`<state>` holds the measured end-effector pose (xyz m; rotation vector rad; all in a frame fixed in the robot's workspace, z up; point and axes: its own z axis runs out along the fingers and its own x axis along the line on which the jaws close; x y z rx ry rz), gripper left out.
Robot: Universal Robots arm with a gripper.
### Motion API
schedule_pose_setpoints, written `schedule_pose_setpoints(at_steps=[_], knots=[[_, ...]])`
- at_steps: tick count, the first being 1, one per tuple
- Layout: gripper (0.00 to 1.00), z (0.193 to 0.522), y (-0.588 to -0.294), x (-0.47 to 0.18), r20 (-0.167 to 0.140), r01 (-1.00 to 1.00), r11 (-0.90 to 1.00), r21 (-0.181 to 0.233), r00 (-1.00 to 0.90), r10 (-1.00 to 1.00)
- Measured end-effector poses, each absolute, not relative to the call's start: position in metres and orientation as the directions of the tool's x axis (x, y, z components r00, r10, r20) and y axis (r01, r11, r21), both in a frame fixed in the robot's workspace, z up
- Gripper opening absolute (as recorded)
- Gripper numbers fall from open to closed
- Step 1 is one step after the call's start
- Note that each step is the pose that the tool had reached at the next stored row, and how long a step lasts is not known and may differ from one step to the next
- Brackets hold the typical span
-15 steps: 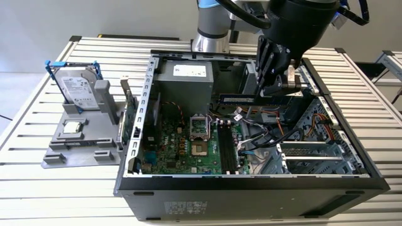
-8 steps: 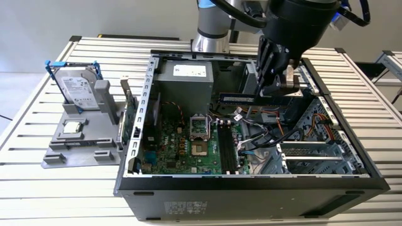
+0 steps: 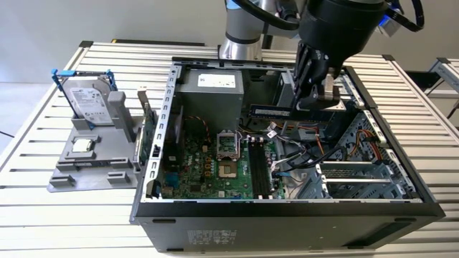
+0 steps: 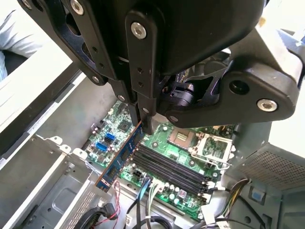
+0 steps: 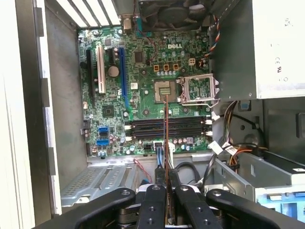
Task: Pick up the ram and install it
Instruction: 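Pick up the ram and move it above insertion slot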
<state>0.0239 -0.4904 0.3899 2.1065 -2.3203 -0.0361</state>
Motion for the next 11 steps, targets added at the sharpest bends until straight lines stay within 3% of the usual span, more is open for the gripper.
schedule_pose_setpoints(at_steps=[11], knots=[[0.00, 0.3899, -0.4904, 0.0239, -0.010, -0.986, 0.166, 0.022, -0.167, -0.986]])
